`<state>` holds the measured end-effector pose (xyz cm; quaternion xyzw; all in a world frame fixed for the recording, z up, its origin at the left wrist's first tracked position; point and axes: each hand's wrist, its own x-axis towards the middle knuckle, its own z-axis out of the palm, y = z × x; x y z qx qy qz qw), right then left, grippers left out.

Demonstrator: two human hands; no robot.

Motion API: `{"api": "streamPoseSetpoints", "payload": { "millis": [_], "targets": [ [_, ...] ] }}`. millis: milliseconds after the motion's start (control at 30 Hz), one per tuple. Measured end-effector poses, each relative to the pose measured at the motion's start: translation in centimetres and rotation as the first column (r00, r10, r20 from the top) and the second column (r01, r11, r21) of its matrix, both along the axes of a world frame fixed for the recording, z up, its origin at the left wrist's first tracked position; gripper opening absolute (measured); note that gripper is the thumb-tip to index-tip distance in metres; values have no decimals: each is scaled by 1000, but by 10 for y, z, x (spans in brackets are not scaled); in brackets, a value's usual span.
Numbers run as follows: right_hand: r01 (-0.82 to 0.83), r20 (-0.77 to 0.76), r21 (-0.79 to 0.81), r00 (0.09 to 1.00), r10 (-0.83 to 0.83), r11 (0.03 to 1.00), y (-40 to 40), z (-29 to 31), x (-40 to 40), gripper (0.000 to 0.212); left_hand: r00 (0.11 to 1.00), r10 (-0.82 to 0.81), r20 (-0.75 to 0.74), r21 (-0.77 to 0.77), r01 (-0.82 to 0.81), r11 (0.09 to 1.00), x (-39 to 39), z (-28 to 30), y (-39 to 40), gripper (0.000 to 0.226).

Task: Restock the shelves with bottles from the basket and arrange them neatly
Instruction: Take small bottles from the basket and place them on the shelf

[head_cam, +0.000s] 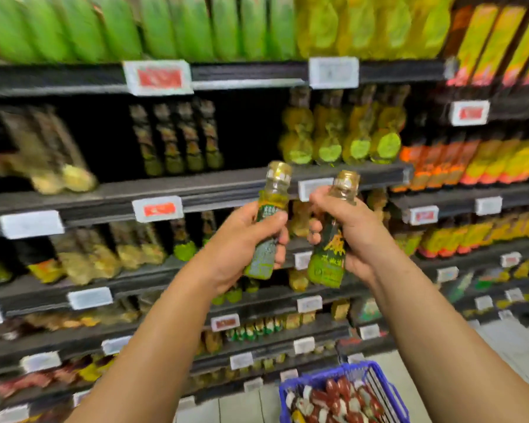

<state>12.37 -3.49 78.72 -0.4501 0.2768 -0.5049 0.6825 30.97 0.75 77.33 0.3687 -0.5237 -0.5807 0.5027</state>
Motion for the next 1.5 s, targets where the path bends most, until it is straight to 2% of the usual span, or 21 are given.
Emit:
{"api": "streamPoseSetpoints", "payload": {
  "millis": [67, 167, 267, 367, 533, 667, 767, 833, 867, 933, 967, 1033, 1100, 1233, 1400, 1500],
  "targets": [
    [-18, -108, -91, 994, 9, 996, 2, 19, 30, 11, 998, 55, -14, -13, -55, 998, 35, 7, 13, 19],
    [-38, -300, -293, 952, -54, 955, 0, 46, 65, 8, 986, 134, 98, -82, -126, 989, 83, 14, 24, 23],
    [-112, -488, -472, 859, -153, 874, -10, 65, 90, 16, 952, 228, 207, -147, -200, 969, 118, 19, 24, 35],
    [-164, -595, -516, 774, -214, 841, -29, 70, 102, 30, 920, 297, 258, -206, -248, 947, 140, 23, 13, 37],
    [-157, -617, -496, 756, -219, 854, -87, 71, 106, 44, 886, 393, 245, -230, -341, 912, 158, 22, -26, 36],
    [-134, -610, -495, 757, -233, 859, -140, 69, 113, 42, 824, 493, 280, -251, -433, 866, 159, 21, -66, 39],
    [-133, -693, -473, 666, -274, 871, -180, 68, 119, 32, 788, 522, 327, -275, -450, 850, 156, 21, -96, 37],
    [-117, -761, -462, 561, -326, 879, -204, 68, 123, 49, 763, 532, 368, -290, -449, 845, 152, 21, -112, 36],
    [-120, -788, -436, 529, -314, 892, -215, 68, 126, 48, 747, 544, 382, -289, -463, 838, 150, 21, -120, 34],
    [-176, -780, -436, 563, -274, 882, -236, 66, 129, 24, 714, 577, 397, -282, -503, 817, 147, 20, -133, 26],
    [-222, -773, -483, 562, -294, 847, -247, 64, 133, 41, 704, 587, 401, -282, -514, 810, 146, 19, -139, 21],
    [-276, -773, -577, 490, -404, 769, -256, 66, 141, 66, 698, 596, 397, -275, -529, 803, 144, 18, -149, 17],
    [-289, -776, -560, 511, -370, 776, -270, 64, 149, 70, 700, 608, 374, -265, -548, 794, 144, 16, -156, 23],
    [-284, -785, -546, 503, -362, 788, -287, 59, 158, 57, 721, 605, 338, -262, -545, 796, 145, 13, -163, 33],
    [-196, -733, -546, 582, -351, 815, -293, 53, 165, 51, 733, 578, 358, -309, -491, 814, 151, 12, -162, 23],
    [-198, -708, -515, 647, -283, 834, -293, 50, 167, 52, 739, 564, 370, -328, -463, 823, 154, 11, -159, 23]
  ]
}}
